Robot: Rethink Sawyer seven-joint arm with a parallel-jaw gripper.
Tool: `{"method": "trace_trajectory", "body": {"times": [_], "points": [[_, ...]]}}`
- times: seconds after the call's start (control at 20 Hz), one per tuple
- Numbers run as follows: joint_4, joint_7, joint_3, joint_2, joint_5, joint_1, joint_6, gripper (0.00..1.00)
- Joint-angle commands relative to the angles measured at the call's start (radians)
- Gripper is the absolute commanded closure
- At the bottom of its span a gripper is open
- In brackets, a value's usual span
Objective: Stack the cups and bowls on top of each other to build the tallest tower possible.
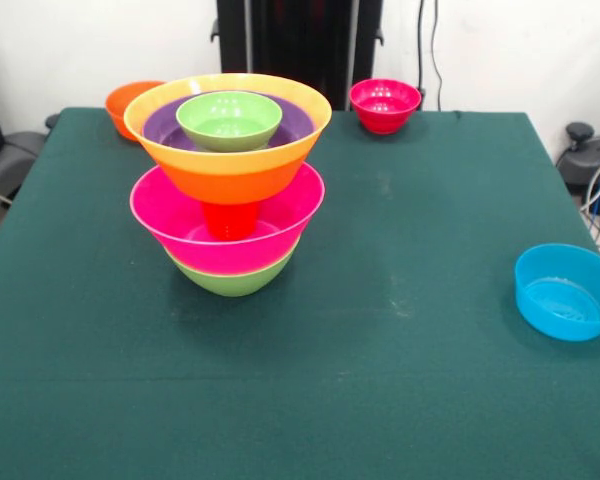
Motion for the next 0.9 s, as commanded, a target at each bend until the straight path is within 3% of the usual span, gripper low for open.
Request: {"method": "trace_trajectory", "body": {"times": [0.05,0.5,0.6,0.9], "points": [[-0.153,-0.256,0.140,0.007,-0.102,-0.031,0.186,1.00],[-0.310,-0.319,0.225,0.046,-0.148,-0.098,0.262,1.00],[-0.340,-0.300,0.234,0.055,-0.171,-0.098,0.245,1.00],[-0.424,-0.241,0.277,0.085,-0.154,-0.122,0.225,1.00]]}}
